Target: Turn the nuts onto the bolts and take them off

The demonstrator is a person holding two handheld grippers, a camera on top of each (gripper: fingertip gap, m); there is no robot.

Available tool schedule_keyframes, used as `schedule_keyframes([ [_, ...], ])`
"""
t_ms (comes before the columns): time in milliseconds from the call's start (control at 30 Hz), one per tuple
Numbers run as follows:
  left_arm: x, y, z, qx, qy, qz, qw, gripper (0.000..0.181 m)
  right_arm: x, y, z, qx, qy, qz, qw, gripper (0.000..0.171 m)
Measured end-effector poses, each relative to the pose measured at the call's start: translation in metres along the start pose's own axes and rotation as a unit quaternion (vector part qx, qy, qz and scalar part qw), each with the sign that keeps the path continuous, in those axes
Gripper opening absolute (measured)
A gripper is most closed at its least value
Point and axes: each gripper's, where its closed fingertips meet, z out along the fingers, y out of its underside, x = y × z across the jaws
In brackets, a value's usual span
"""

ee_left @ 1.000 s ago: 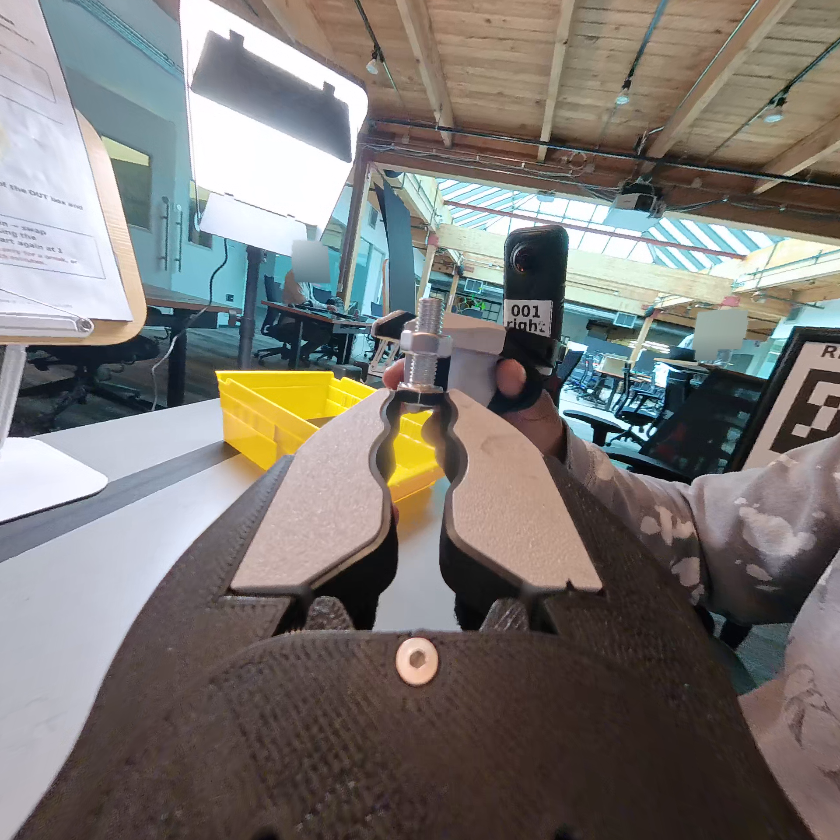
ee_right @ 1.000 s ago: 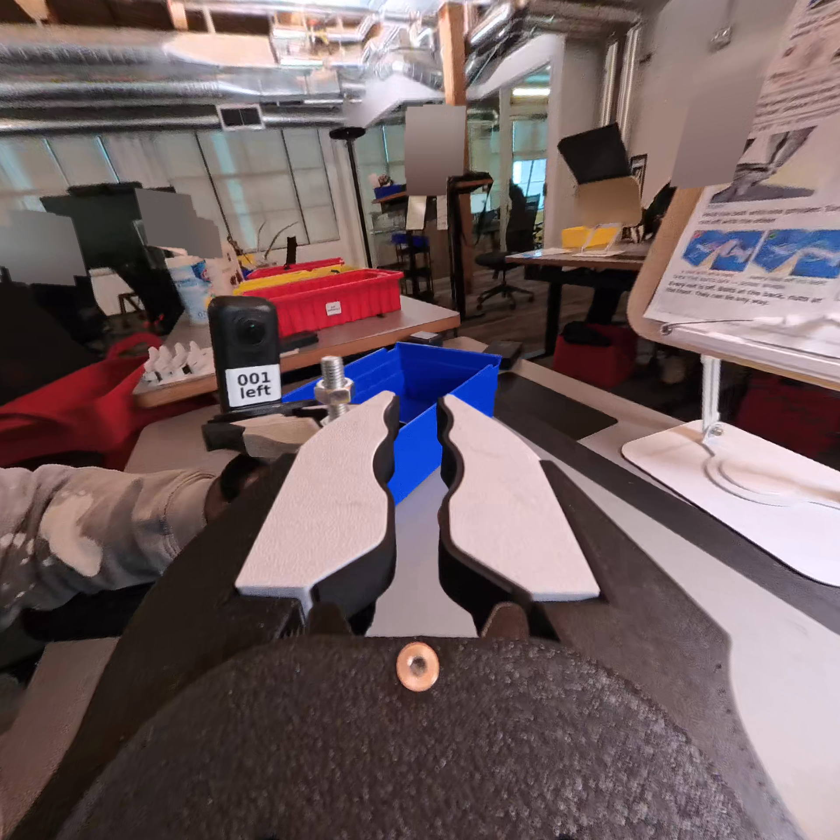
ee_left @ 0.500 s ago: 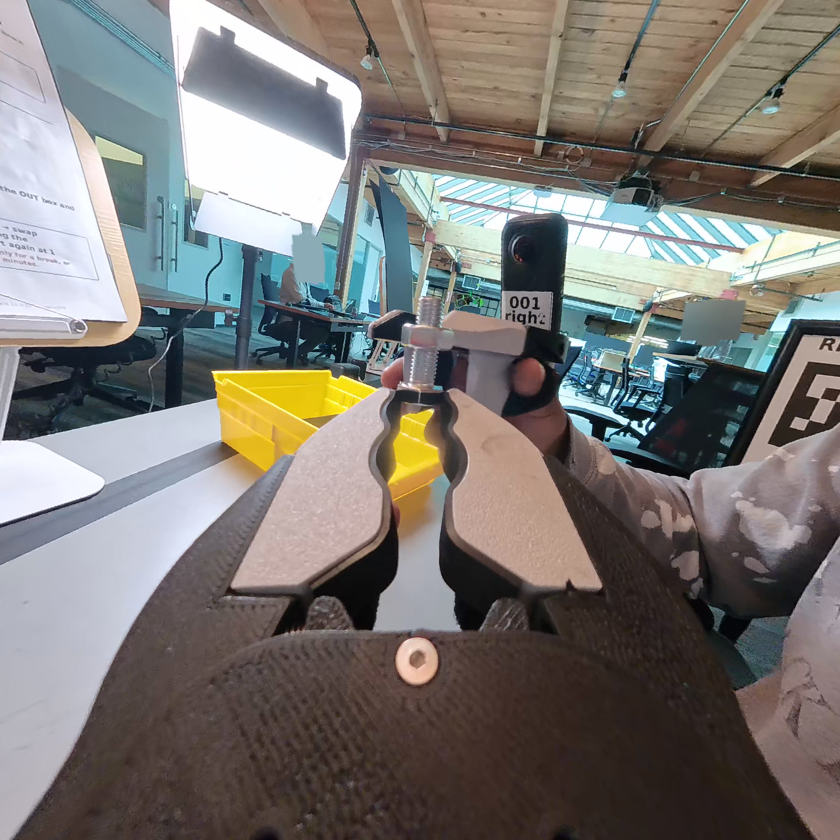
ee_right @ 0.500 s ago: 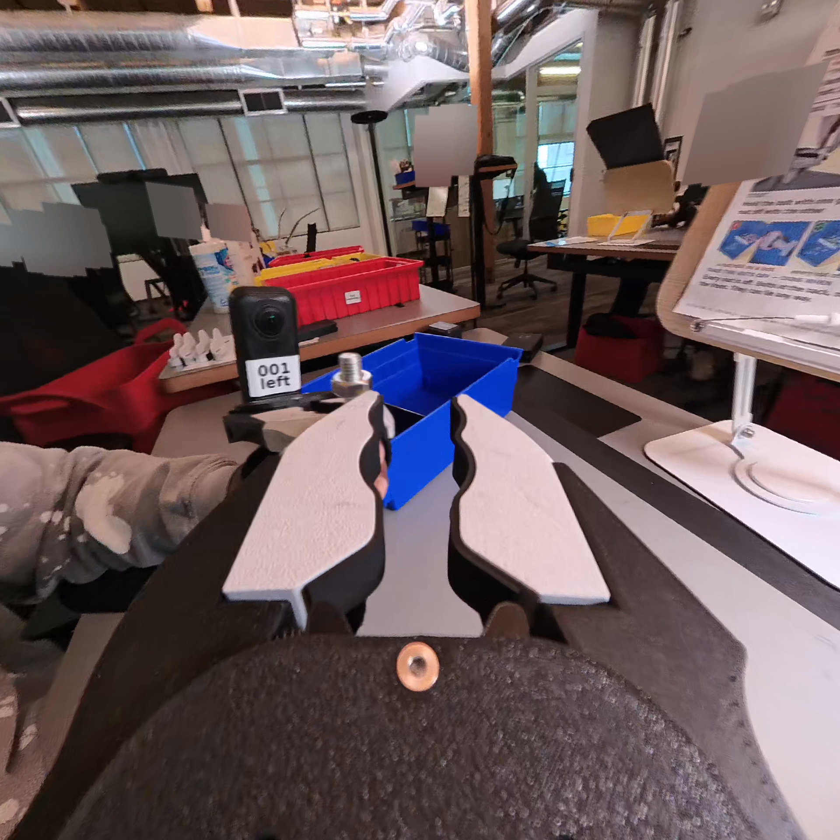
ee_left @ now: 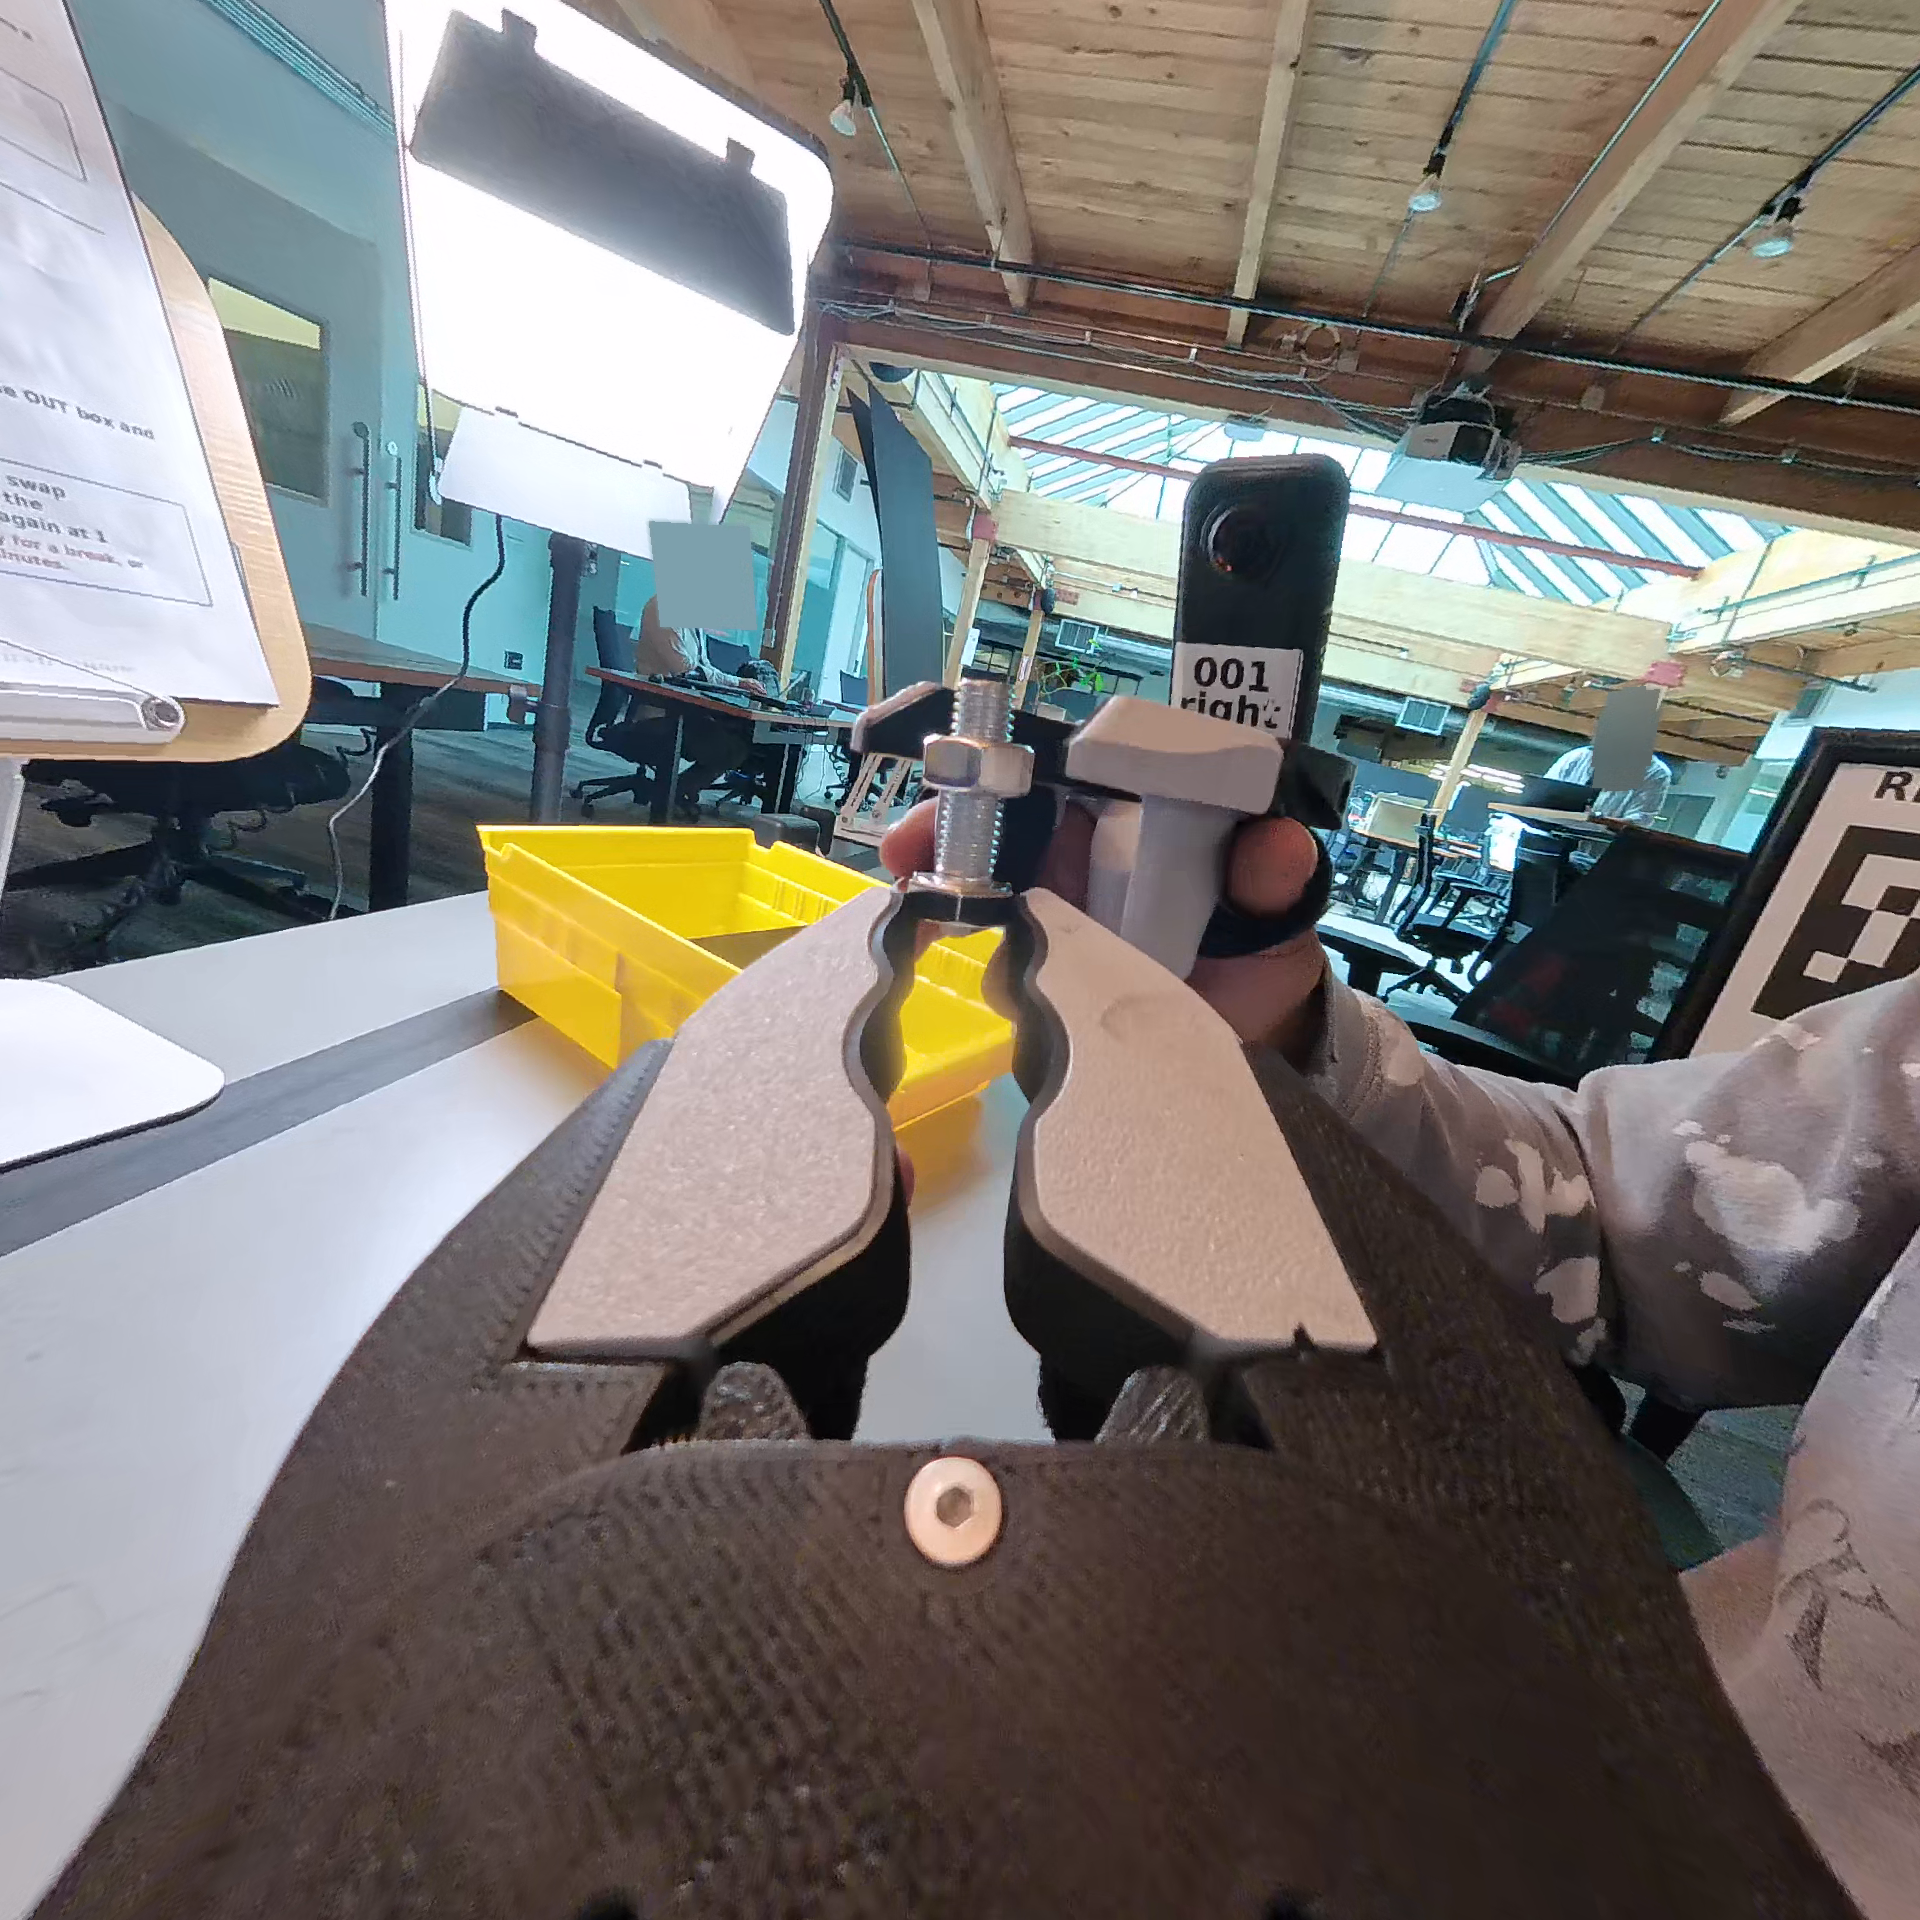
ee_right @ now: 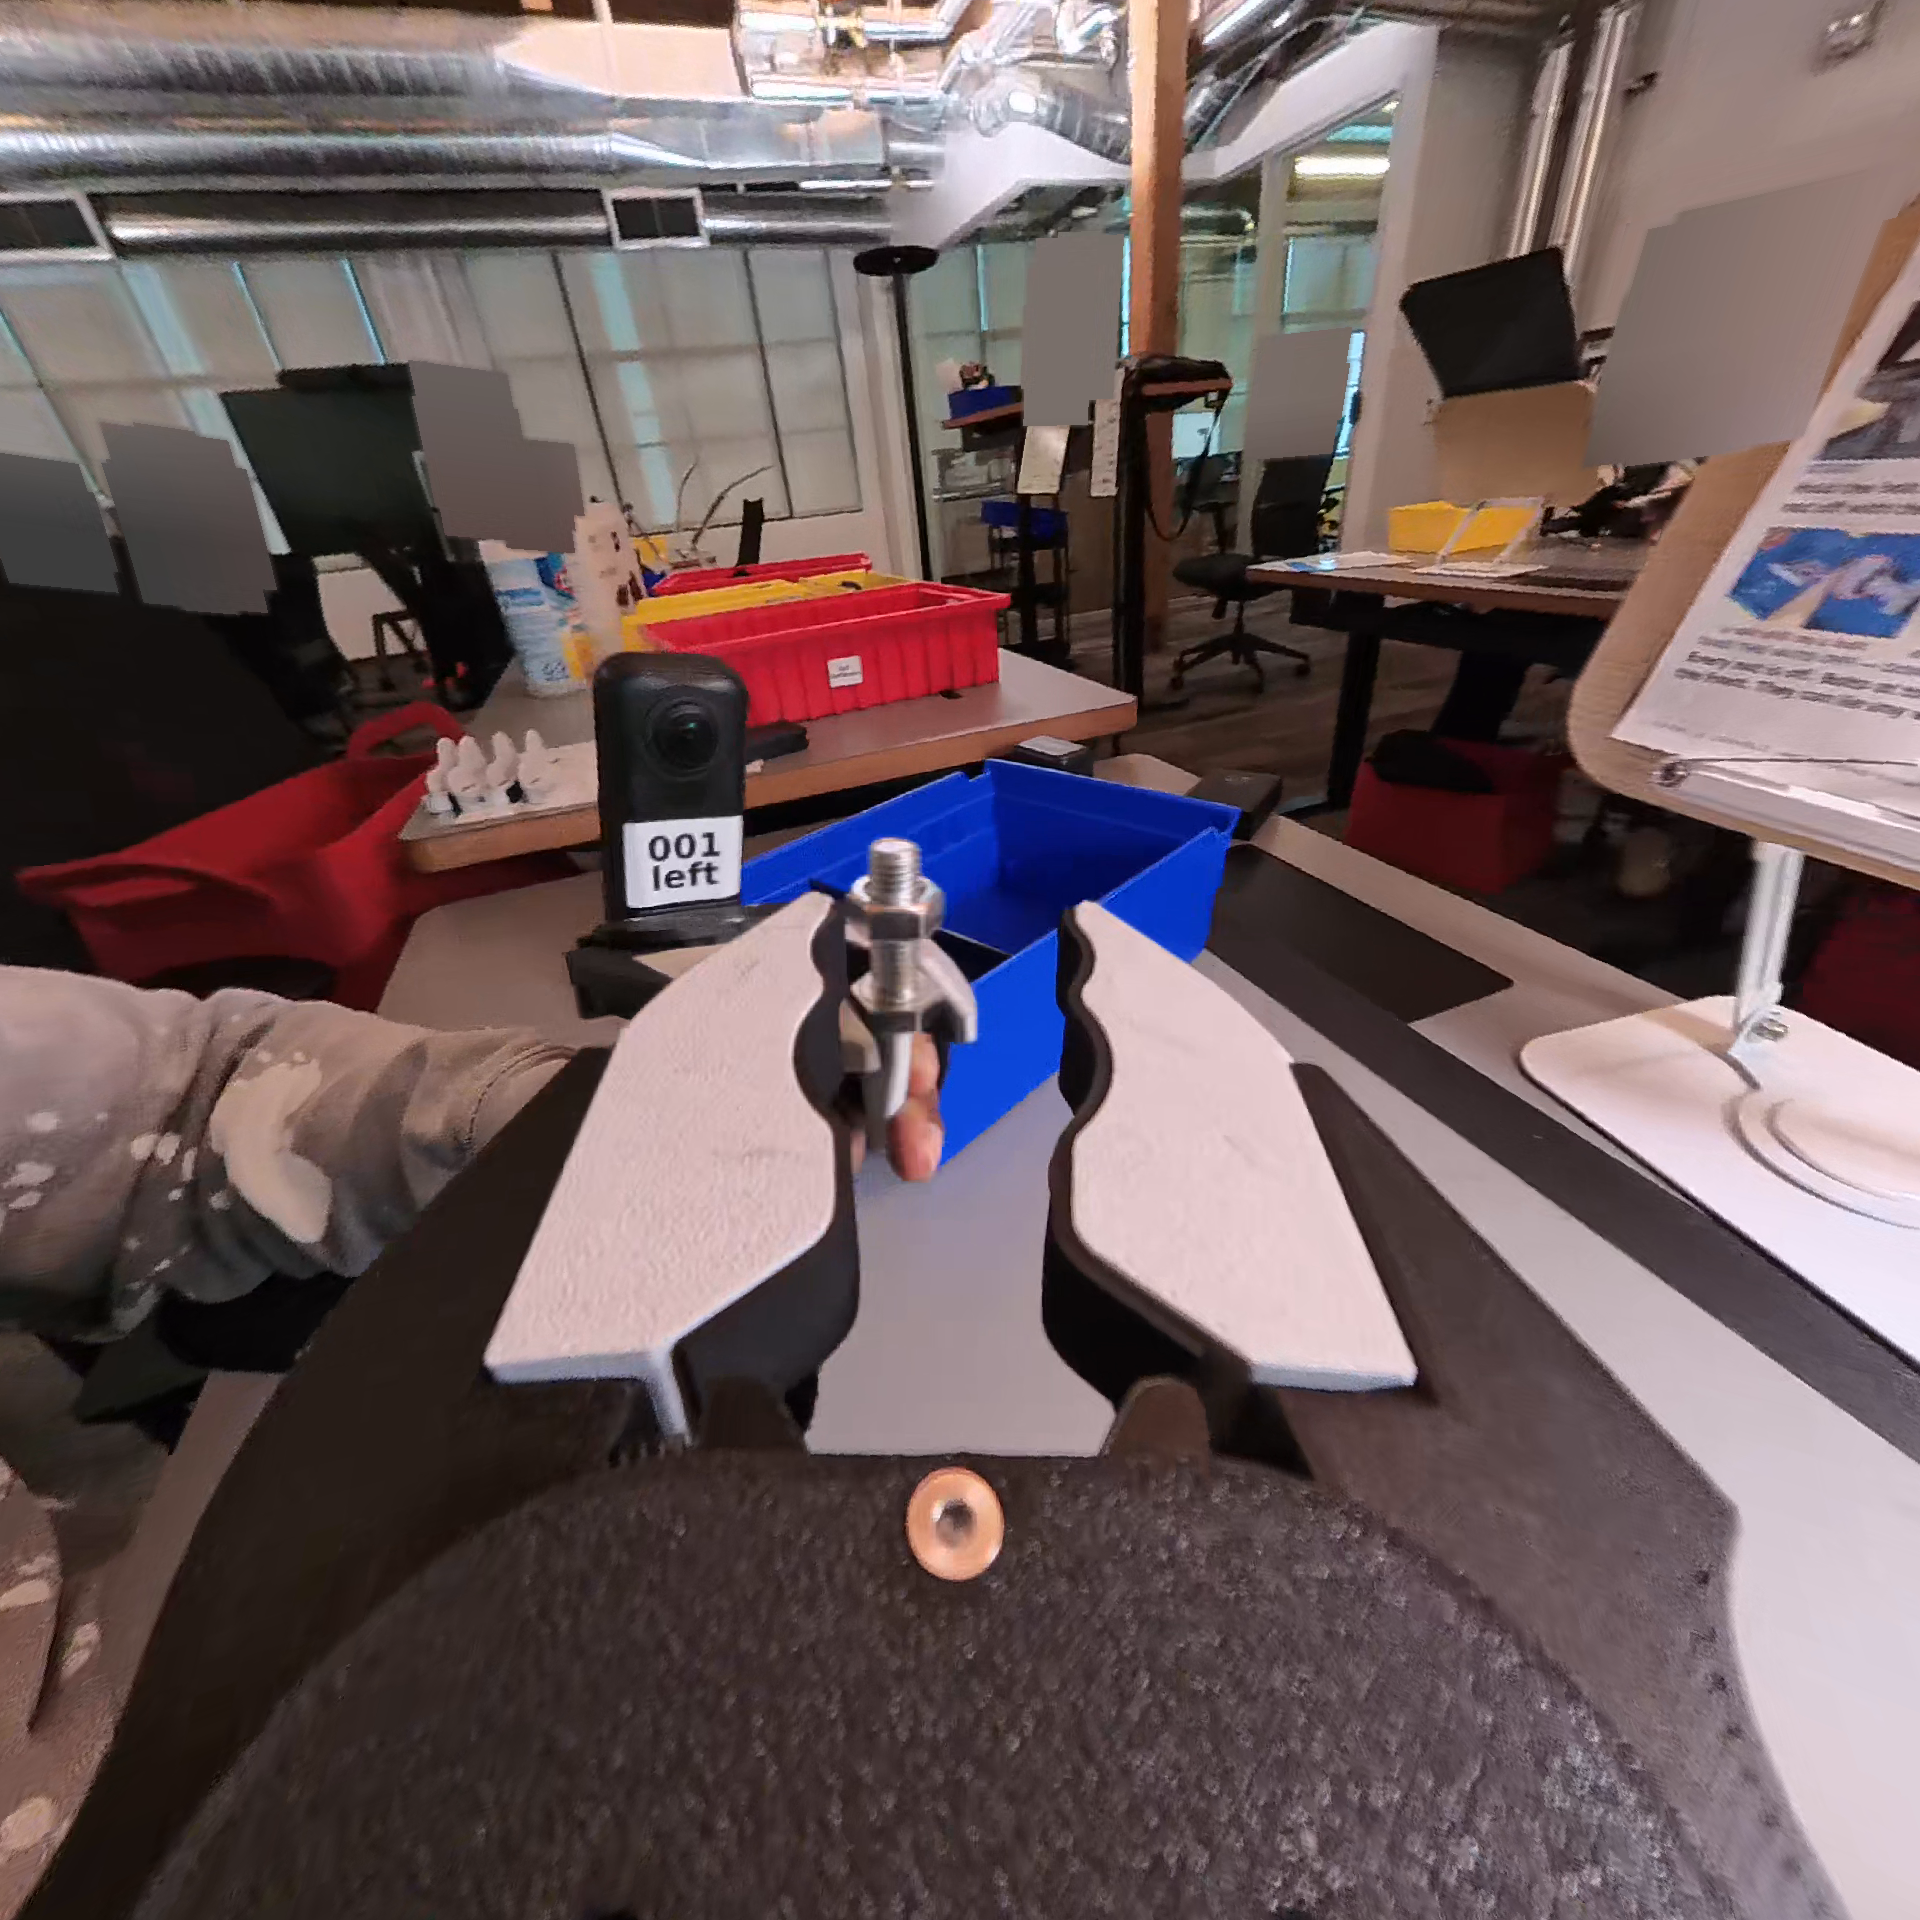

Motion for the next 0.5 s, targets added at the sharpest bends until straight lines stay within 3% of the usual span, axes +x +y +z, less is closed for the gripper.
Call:
schedule_keyframes([
  [133, 0.0, 0.0, 0.0, 0.002, -0.001, -0.006, 1.0, 0.018, 0.003, 0.005, 0.002, -0.009, 0.008, -0.002, 1.0, 0.039],
  [167, 0.001, -0.003, -0.001, 0.008, 0.007, -0.01, 1.0, 0.018, 0.012, 0.003, -0.001, -0.005, 0.031, 0.007, 0.999, 0.021],
  [233, 0.001, -0.004, -0.002, 0.006, 0.002, 0.0, 1.0, 0.018, 0.029, -0.004, -0.011, 0.022, 0.067, 0.006, 0.998, 0.012],
  [400, -0.001, -0.001, 0.0, 0.003, -0.002, -0.004, 1.0, 0.017, 0.008, -0.002, -0.004, 0.006, 0.015, 0.001, 1.0, 0.038],
  [500, 0.001, 0.0, 0.001, 0.0, 0.0, -0.001, 1.0, 0.018, -0.004, 0.005, 0.004, -0.01, -0.002, -0.007, 1.0, 0.043],
])
